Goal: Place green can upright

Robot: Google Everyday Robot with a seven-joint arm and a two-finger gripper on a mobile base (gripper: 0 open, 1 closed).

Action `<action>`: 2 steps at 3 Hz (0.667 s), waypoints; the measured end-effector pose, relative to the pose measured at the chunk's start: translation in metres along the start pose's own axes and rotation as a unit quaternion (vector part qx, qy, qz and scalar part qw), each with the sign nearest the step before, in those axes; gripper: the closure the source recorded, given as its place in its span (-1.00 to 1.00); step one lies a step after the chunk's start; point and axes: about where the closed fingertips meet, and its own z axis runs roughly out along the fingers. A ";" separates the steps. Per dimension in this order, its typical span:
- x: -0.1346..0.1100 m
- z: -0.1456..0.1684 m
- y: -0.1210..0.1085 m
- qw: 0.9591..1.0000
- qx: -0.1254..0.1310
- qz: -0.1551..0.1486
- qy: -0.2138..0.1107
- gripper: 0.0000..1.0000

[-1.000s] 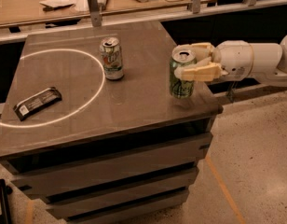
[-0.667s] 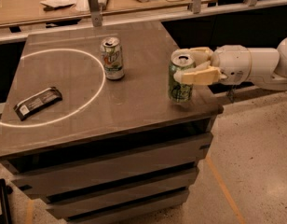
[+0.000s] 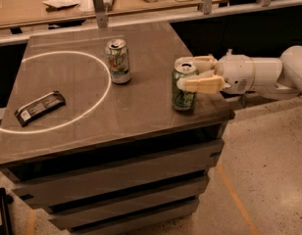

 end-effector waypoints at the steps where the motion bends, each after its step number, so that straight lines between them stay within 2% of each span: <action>1: 0.000 0.003 0.000 1.000 -0.002 0.000 0.000 -1.00; 2: 0.000 0.003 0.000 1.000 -0.002 0.000 0.000 -1.00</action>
Offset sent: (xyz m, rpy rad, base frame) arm -0.0002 0.0017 0.0003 0.0002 -0.0001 0.0028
